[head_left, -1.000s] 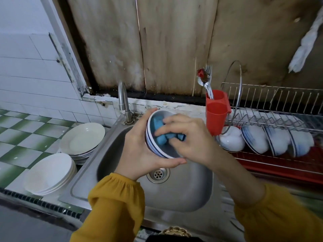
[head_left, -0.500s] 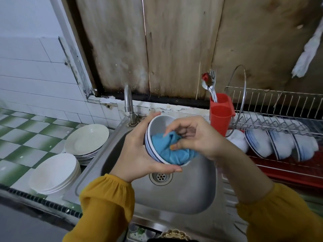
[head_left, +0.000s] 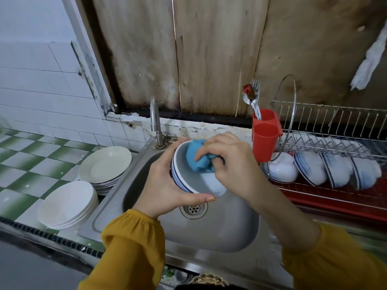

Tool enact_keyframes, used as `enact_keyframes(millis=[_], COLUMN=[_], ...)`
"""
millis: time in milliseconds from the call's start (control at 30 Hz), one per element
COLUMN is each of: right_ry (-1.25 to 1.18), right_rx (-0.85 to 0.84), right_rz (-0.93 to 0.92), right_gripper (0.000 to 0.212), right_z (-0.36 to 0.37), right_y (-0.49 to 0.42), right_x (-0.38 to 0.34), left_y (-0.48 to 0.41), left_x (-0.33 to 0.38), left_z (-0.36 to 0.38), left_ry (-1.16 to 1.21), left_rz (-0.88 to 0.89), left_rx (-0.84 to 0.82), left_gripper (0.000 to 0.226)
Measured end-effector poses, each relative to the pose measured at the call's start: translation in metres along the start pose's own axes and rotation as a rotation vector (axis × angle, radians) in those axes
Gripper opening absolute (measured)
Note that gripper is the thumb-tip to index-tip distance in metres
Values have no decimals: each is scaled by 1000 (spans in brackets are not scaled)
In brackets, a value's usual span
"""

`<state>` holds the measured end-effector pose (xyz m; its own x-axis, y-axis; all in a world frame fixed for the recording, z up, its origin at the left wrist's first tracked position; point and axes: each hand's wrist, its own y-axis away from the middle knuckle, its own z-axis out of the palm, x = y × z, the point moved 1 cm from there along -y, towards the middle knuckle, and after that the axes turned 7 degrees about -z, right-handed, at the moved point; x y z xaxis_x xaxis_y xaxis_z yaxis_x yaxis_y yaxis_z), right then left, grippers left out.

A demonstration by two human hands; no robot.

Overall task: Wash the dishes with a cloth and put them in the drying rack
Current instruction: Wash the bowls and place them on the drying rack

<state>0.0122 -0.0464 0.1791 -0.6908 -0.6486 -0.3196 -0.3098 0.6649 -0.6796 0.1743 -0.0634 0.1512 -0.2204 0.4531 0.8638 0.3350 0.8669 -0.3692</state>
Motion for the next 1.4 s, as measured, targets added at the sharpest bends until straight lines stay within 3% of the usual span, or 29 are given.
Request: enact_keyframes(millis=[133, 167, 267, 300, 333, 433, 500, 633, 667, 733, 833, 900, 967, 1000, 1100, 1167, 1233, 1333, 1400], right_ry=[-762, -854, -679, -570, -480, -303, -244, -117, -106, -153, -542, -721, -719, -729, -796, -715, -451, 42, 198], right_rx=[-131, -112, 115, 97, 1, -493, -612, -224, -204, -296, -411, -254, -73, -70, -321, -498, -586, -346, -278], right_rz=[263, 311, 364, 317, 250, 132, 145, 244, 249, 237, 333, 463, 524, 504, 376, 277, 145, -126, -214], right_gripper=[45, 46, 52, 55, 56, 55, 54, 47, 45, 42, 43, 38, 35, 36, 41, 42, 45, 41, 40], right_z=[-2, -4, -3, -2, -2, -19, -32, -28, -22, -15, -21, -29, -27, -24, -15, -27, -39, -36, -25], right_y=[4, 3, 2, 2, 2, -2, -8, -9, -5, 3, 4, 0, 1, 4, 18, 19, 15, 12, 19], right_x=[-7, -4, 5, 3, -3, -12, -5, 0, -6, -17, -13, -1, 5, 3, 0, 11, 24, 34, 33], left_y=[-1, -1, 0, 0, -1, 0, 2, 5, 4, 2, 3, 4, 3, 2, -5, -8, -10, -12, -15], left_x=[-1, -1, -1, -1, -2, -7, -8, -6, -5, -8, -12, -8, -4, -4, -7, -7, -2, 2, 3], left_z=[-5, -4, 4, 5, 4, -3, -3, 7, 9, 9, 8, 16, 26, 28, 24, 23, 27, 31, 29], left_ry=[59, 58, 55, 60, 57, -22, -45, -5, -1, -25, -15, -12, 5, 24, -15, -65, -103, -85, -96], left_rz=[-7, -7, -20, -24, -24, -3, -4, -25, -17, 5, 6, 12, 16, 12, 41, 66, 71, 38, 54], left_rx=[-37, -38, -30, -28, -27, -29, -21, -22, -29, -20, 11, -1, -7, -5, -10, -40, -52, -66, -63], left_gripper=[110, 111, 105, 104, 105, 108, 108, 108, 109, 110, 111, 109, 105, 104, 110, 113, 112, 112, 111])
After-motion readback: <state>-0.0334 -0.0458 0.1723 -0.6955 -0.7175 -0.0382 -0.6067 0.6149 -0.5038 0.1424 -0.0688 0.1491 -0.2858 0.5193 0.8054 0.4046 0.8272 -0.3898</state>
